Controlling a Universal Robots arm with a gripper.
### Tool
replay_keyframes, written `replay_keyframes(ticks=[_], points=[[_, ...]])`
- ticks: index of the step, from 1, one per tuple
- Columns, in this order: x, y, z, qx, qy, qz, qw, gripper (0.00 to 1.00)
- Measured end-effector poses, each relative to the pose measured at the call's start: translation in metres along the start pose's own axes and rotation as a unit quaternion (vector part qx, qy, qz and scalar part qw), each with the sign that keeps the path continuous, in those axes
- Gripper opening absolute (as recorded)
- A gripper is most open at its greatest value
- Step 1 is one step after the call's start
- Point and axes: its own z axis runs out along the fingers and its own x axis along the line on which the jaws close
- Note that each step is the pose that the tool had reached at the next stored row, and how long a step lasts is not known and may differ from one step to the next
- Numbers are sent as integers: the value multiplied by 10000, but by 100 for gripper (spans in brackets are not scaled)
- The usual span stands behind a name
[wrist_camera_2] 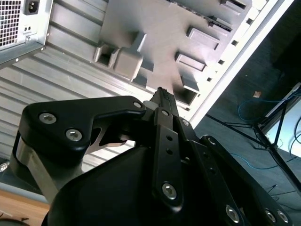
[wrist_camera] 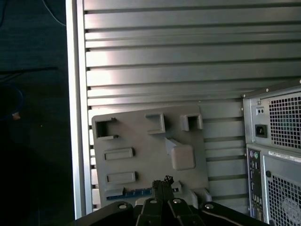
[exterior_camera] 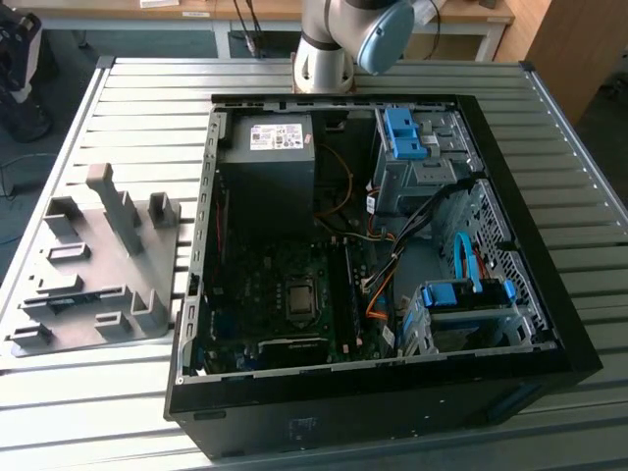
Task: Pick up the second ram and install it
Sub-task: 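Reach for the second ram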
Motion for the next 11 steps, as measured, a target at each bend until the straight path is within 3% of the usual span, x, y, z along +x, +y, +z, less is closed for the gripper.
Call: replay_keyframes(ticks=[7,11], points=[[37,-215,37,0,0,1,10000,10],[34,-320,96,0,-1,0,10000,10]])
